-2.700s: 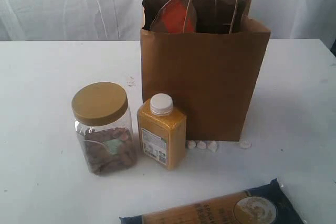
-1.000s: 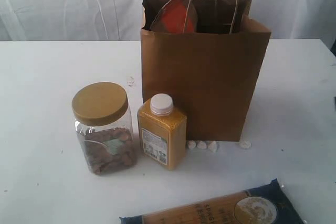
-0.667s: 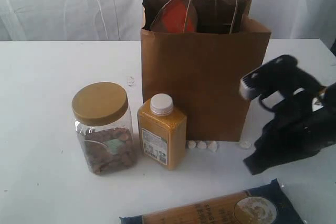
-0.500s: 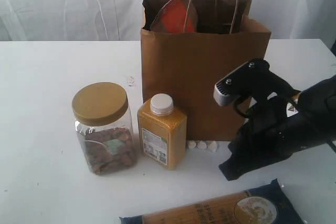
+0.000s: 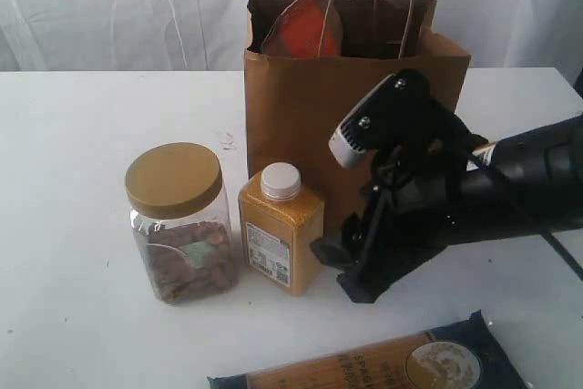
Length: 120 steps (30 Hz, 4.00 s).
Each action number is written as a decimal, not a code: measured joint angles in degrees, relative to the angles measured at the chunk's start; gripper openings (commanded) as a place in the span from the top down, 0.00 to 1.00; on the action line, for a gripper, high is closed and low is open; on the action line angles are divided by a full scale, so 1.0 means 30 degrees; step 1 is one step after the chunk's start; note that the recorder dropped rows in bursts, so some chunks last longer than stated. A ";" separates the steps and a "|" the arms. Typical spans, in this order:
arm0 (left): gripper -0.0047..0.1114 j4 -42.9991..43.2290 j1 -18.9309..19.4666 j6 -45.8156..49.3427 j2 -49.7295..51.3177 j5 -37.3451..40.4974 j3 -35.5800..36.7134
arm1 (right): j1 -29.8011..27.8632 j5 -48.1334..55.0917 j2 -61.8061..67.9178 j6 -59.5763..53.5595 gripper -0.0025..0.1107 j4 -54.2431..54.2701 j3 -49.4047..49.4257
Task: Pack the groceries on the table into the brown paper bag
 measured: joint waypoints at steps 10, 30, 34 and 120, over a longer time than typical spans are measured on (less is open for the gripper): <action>0.96 0.0000 0.3889 0.0000 0.0000 -0.0772 0.0000 | 0.1539 -0.1971 0.2964 -0.4267 0.35 0.4304 0.0000; 0.96 0.0030 0.6425 0.0000 0.0000 -0.1185 0.0352 | 0.1552 -0.5348 0.3033 -0.5457 0.35 0.3533 -0.0094; 0.96 0.0030 0.6425 0.0000 0.0000 -0.1970 0.0807 | 0.1552 -0.6284 0.3675 -0.5535 0.35 0.3533 -0.0094; 0.96 -1.4992 0.6425 0.0789 -0.0792 -0.1814 0.2263 | 0.2012 -0.1946 0.5698 -0.5772 0.91 0.3954 -0.2388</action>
